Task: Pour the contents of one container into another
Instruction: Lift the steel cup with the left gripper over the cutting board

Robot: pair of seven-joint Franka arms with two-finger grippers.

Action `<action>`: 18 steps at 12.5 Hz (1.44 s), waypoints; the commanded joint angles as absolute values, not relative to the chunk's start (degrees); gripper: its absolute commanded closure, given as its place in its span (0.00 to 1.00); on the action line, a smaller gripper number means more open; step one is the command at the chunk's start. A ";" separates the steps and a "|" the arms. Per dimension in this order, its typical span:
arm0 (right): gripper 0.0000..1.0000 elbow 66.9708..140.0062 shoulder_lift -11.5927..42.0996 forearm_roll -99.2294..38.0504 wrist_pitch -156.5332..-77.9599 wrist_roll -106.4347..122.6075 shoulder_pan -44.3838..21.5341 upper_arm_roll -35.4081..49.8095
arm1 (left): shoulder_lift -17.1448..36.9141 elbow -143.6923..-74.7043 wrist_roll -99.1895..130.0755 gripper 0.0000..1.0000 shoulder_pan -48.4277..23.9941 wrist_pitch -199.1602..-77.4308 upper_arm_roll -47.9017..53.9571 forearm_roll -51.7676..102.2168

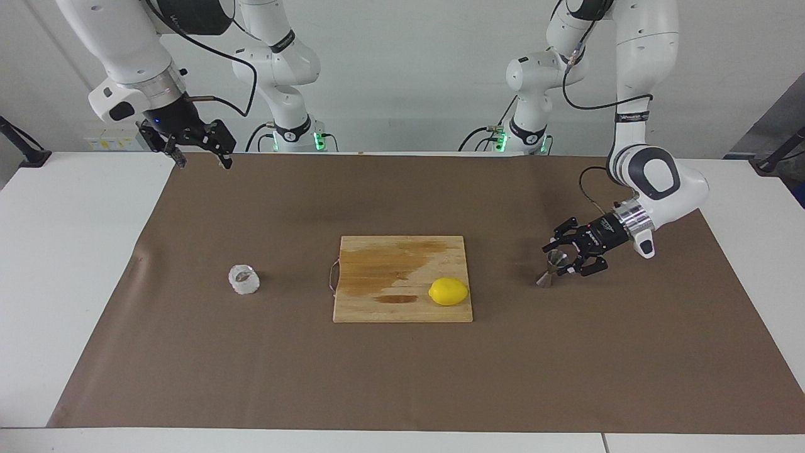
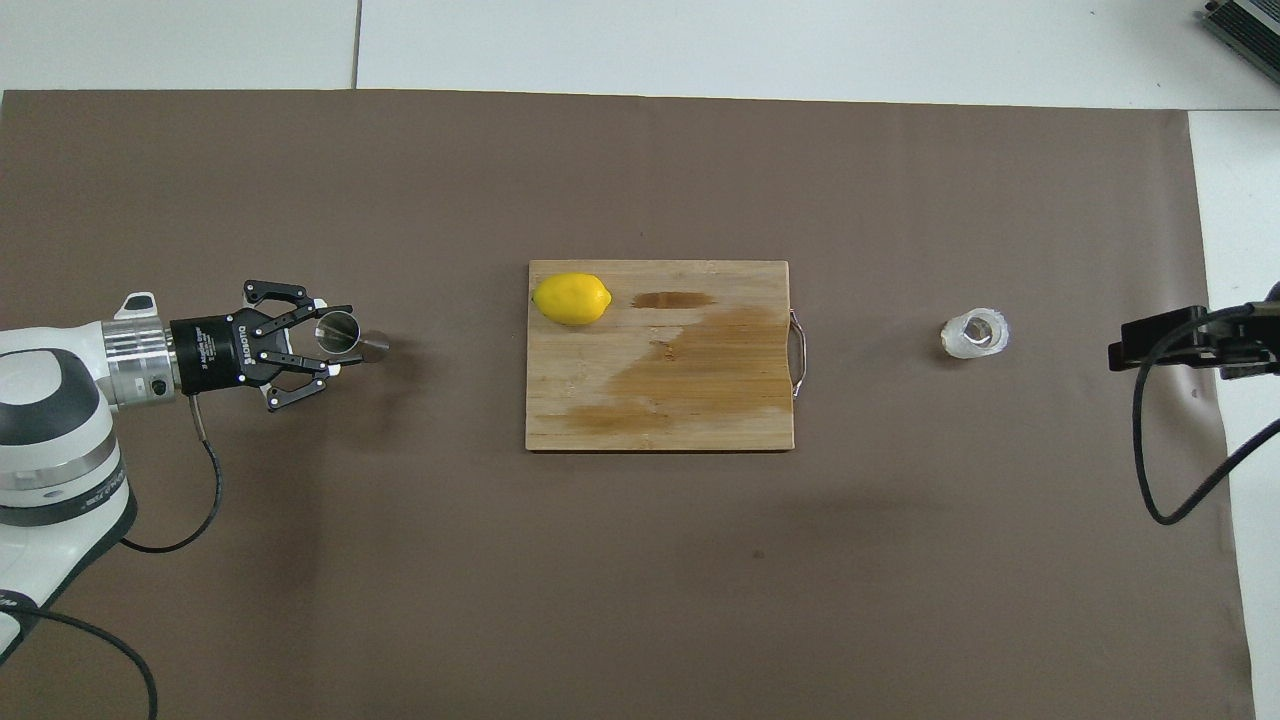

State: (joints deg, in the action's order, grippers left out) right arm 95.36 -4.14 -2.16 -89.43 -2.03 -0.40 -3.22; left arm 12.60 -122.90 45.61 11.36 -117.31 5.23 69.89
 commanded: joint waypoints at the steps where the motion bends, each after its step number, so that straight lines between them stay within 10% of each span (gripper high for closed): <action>1: 0.00 96.06 -4.83 -1.85 -88.95 -2.81 0.00 -2.90 | 11.07 -124.54 43.95 1.00 10.90 -118.12 4.83 71.28; 18: 0.00 96.06 -4.92 -1.85 -88.95 -2.81 0.00 -2.90 | 7.65 -116.98 67.84 1.00 0.36 -131.10 18.35 76.90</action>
State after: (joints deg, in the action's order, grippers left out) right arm 95.36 -4.14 -2.16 -89.43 -2.03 -0.40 -3.22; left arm 8.94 -116.54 64.90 2.37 -126.67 16.65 74.86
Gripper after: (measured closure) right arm 0.000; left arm 0.524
